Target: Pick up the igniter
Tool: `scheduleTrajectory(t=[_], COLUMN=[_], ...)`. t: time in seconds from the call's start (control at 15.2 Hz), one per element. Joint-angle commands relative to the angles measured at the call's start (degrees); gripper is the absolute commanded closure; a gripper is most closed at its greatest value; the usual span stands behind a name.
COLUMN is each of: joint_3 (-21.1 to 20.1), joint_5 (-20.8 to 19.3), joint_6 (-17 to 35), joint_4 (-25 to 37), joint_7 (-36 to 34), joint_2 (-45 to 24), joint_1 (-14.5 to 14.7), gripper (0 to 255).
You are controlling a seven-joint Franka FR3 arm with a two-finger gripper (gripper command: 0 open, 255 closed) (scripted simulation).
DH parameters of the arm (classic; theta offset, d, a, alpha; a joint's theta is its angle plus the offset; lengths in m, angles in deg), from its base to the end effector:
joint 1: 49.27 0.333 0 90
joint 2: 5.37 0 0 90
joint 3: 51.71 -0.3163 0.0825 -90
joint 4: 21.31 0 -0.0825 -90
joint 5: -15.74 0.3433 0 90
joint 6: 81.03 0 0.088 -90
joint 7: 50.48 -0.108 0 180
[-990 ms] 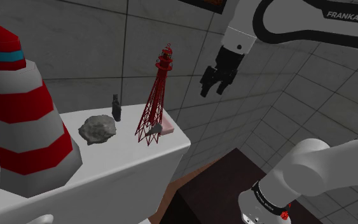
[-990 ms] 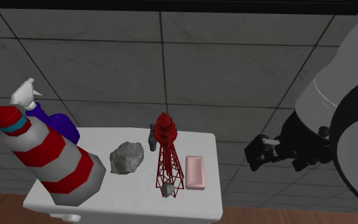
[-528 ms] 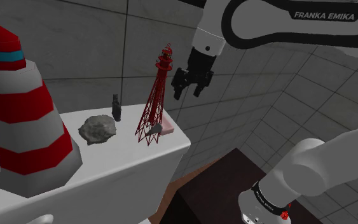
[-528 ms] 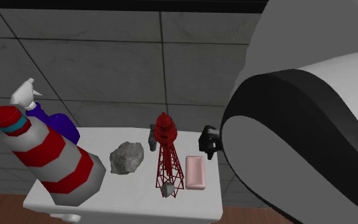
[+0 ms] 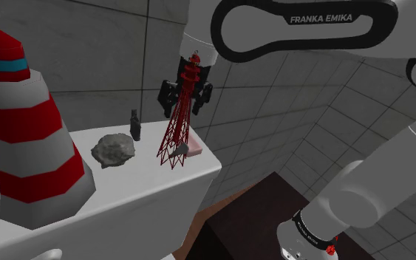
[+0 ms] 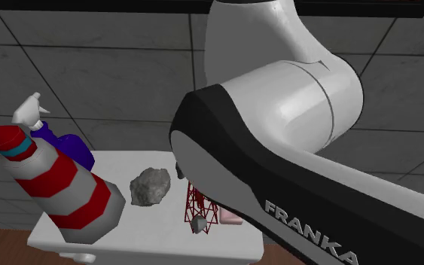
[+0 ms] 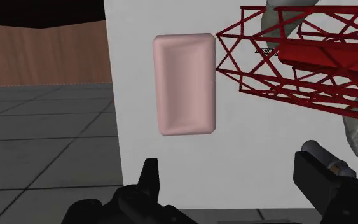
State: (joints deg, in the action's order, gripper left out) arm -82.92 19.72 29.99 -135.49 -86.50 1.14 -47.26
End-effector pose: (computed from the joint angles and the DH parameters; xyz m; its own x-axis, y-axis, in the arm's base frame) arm 0.4067 0.2836 0.5198 0.9968 -0.0744 0.0304 -0.0735 -0.9968 -0.0308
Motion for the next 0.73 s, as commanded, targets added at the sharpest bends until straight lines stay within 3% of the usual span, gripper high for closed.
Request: scheduleTrajectory(t=[0.0, 0.46, 0.66], joint_3=[-1.6, -3.6, -3.3], joint_5=[-2.9, -14.6, -15.5], joint_6=[0.4, -1.5, -0.4], joint_4=[4.1, 21.0, 21.2], joint_7=[-3.6, -15.1, -16.0], joint_2=[-4.9, -23.1, -24.7], joint_1=[0.5, 6.7, 7.6], gripper=[0, 0, 0])
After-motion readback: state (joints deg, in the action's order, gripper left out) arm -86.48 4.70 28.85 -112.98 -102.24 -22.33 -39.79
